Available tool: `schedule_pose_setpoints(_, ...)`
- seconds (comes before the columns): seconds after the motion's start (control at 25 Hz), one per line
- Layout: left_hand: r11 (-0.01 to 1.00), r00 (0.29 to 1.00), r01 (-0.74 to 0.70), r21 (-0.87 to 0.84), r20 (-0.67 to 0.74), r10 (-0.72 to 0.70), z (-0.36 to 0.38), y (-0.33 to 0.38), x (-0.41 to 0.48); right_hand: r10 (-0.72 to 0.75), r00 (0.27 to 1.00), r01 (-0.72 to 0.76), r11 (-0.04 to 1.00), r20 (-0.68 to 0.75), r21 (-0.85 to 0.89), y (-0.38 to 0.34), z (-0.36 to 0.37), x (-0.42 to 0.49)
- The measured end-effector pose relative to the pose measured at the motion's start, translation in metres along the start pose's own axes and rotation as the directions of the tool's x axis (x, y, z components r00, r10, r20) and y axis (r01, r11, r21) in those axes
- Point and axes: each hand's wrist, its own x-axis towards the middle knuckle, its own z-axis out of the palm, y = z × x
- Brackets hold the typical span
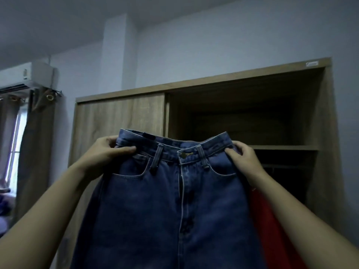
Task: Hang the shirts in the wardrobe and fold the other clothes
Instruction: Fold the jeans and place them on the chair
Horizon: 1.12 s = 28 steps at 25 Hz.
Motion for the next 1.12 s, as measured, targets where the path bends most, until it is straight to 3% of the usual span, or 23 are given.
schedule_pose_setpoints(0.12, 0.998, 0.994, -0.056, 0.017, -0.090, 0.057, -0.004, 0.009, 0.004, 0.005, 0.995, -0.022, 0.985, 0.101, 0.173, -0.017, -0.007, -0.011)
schedule_pose_setpoints(0.28, 0.950, 0.940, -0.140, 0.278, -0.265, 0.216, 0.003, 0.013, 0.007, 0.017, 0.972, -0.075, 0.968, 0.235, 0.240, -0.043, -0.011, -0.020)
schedule_pose_setpoints(0.36, 0.944, 0.955, -0.148, 0.295, -0.206, 0.214, -0.002, 0.014, 0.007, 0.058, 0.963, -0.114, 0.972, 0.264, 0.203, -0.049, -0.008, -0.023)
schedule_pose_setpoints(0.44, 0.977, 0.987, -0.150, 0.149, -0.038, 0.157, -0.006, 0.019, 0.004, 0.056, 0.964, -0.108, 0.975, 0.259, 0.192, -0.052, -0.009, -0.031)
schedule_pose_setpoints(0.52, 0.987, 0.982, -0.161, 0.020, 0.106, 0.158, -0.010, 0.026, -0.003, -0.026, 0.968, -0.058, 0.944, 0.249, 0.324, -0.056, -0.012, -0.046)
schedule_pose_setpoints(0.6, 0.984, 0.972, -0.176, -0.041, 0.152, 0.180, -0.015, 0.029, -0.010, -0.139, 0.964, 0.017, 0.884, 0.228, 0.466, -0.056, -0.021, -0.065)
schedule_pose_setpoints(0.68, 0.987, 0.974, -0.112, -0.115, 0.185, 0.132, -0.026, 0.024, -0.014, -0.199, 0.961, 0.086, 0.876, 0.194, 0.475, -0.049, -0.030, -0.071)
schedule_pose_setpoints(0.76, 0.993, 0.977, 0.013, -0.113, 0.212, 0.011, -0.027, 0.014, -0.016, -0.095, 0.981, 0.034, 0.944, 0.171, 0.329, -0.041, -0.031, -0.064)
schedule_pose_setpoints(0.88, 0.984, 0.985, 0.172, -0.040, -0.014, -0.173, 0.003, -0.005, -0.010, 0.206, 0.974, -0.217, 0.969, 0.099, 0.121, -0.025, -0.013, -0.046)
schedule_pose_setpoints(1.0, 0.935, 0.932, 0.314, -0.162, -0.133, -0.336, 0.041, -0.011, -0.005, 0.525, 0.842, -0.535, 0.778, 0.126, 0.329, -0.024, 0.016, -0.035)
schedule_pose_setpoints(1.08, 0.921, 0.923, 0.337, -0.194, -0.123, -0.364, 0.068, 0.001, -0.006, 0.517, 0.831, -0.549, 0.696, 0.208, 0.464, -0.033, 0.038, -0.033)
schedule_pose_setpoints(1.12, 0.930, 0.933, 0.326, -0.171, -0.100, -0.346, 0.080, 0.009, -0.008, 0.470, 0.853, -0.517, 0.702, 0.227, 0.490, -0.039, 0.048, -0.035)
